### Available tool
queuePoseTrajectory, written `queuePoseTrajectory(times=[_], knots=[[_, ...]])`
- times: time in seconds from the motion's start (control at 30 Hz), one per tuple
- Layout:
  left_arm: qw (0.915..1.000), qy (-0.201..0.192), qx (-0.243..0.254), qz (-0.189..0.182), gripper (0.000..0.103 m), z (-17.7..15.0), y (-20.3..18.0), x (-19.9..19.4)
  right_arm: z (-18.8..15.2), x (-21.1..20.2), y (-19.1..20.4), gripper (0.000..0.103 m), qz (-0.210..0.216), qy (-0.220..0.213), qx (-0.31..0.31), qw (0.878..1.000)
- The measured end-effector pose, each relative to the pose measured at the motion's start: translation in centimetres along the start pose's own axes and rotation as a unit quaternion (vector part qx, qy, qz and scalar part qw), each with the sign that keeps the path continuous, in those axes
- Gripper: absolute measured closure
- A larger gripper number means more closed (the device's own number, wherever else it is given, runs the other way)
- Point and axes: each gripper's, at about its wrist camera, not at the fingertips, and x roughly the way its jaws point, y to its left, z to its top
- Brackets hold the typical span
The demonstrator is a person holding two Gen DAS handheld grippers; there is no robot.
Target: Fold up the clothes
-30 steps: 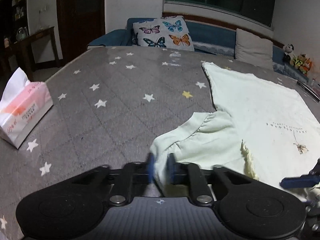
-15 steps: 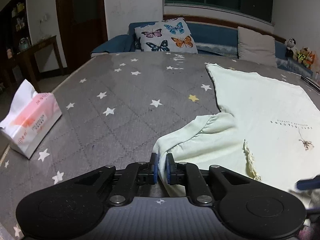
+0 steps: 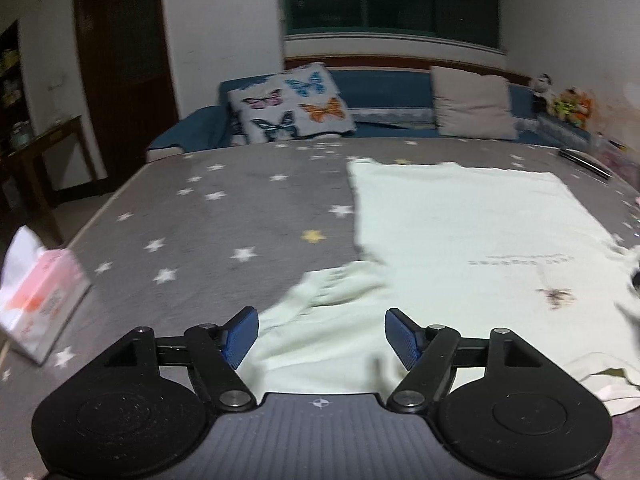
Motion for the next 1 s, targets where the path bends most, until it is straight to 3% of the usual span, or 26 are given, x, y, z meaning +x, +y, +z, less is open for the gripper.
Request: queuePoseTrajectory(times=[0.13,0.4,0.6,0.73,0.93,1.0], knots=[[0.9995,0.002,0.014,-0.027,0.027,0.4,-2.5,0.6,0.1,1.3,-3.9,0.066,-0.025,-0.004,0.047,0.999],[0.9978,0.006,0.036,-0.055,0.025,0.9,-5.7,1.3,-1.4,2.6,-7.9,0.073,-0.061,0.016,0.079,0.995],[0.9953,0.002,0.053,-0.081,0.019,1.1,-8.0,1.2,-2.2,-0.7,-8.4,0.072,-0.082,0.0,0.086,0.993],[0.9918,0.0,0.072,-0.106,0.017,1.1,-10.4,1.1,-3.6,-3.3,-7.5,0.072,-0.068,0.0,0.083,0.994],[0.9838,-0.005,0.11,-0.141,0.016,0.8,-14.7,0.9,-6.5,-5.0,-5.6,0.07,-0.065,0.031,0.036,0.997],[0.981,-0.006,0.119,-0.153,0.014,0.7,-15.9,0.7,-7.4,-5.6,-4.9,0.063,-0.064,0.042,0.02,0.997]])
